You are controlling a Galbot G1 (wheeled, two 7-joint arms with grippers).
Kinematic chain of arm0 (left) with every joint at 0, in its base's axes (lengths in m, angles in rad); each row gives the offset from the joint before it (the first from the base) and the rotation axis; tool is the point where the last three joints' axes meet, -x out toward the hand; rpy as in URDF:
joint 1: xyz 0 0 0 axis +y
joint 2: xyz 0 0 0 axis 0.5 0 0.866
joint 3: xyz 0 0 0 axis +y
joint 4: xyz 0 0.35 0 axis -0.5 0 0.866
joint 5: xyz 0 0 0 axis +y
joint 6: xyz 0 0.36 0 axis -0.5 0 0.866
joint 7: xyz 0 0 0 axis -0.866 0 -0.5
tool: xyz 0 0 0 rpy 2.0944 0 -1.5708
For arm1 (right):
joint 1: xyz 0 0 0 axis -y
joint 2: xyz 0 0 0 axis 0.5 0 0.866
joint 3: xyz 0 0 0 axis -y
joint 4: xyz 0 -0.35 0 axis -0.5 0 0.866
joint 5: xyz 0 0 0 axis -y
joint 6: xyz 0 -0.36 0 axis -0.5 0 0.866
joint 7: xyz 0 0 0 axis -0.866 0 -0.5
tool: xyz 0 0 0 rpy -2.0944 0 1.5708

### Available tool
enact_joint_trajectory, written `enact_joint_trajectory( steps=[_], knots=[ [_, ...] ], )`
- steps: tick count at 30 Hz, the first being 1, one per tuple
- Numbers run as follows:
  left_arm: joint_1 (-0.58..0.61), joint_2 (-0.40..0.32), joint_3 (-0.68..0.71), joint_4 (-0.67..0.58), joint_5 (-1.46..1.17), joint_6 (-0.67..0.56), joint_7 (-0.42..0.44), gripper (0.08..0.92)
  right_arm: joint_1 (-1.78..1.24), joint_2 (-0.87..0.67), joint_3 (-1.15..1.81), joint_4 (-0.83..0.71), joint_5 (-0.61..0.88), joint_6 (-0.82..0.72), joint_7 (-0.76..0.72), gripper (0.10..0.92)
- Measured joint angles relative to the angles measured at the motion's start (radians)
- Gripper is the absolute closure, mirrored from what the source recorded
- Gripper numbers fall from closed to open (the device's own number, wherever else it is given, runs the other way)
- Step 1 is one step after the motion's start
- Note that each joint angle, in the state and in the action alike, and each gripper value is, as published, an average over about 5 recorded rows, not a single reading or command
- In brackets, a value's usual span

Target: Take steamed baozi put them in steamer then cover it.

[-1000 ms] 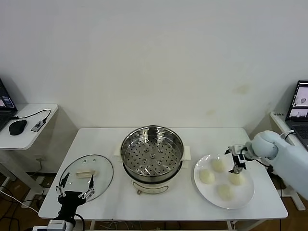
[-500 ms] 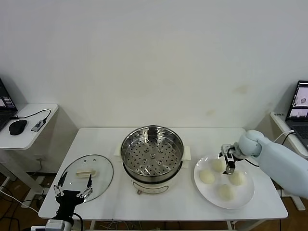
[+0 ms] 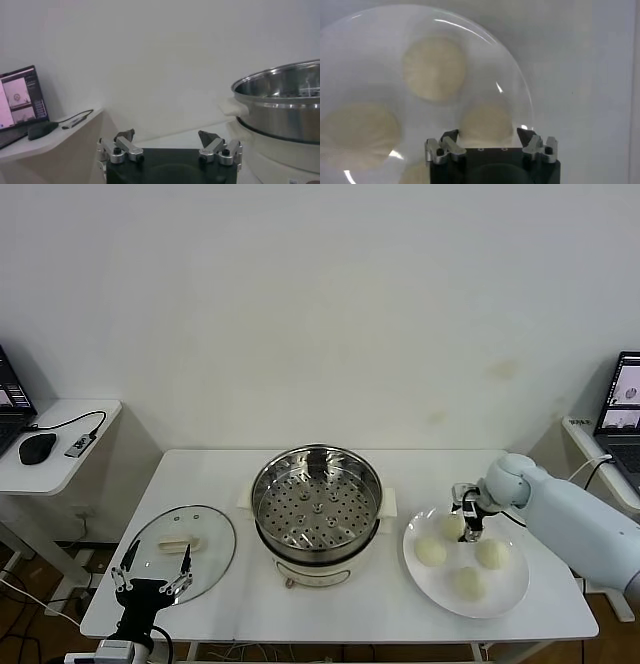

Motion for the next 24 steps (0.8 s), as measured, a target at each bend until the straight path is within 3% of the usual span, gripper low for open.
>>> enact_joint_trajectory(
  steps=[12,24],
  knots=[
    [0.000,0.009,0.001,0.002,0.000,0.001,0.001,0.177,0.059,-0.054,-0.043,0.061,0.052,-0.008,-0.012,0.439],
    [-0.007,0.024,0.019,0.006,-0.034,0.006,0.016,0.177,0.352,-0.119,-0.192,0.177,0.237,-0.007,-0.035,0.440]
  ],
)
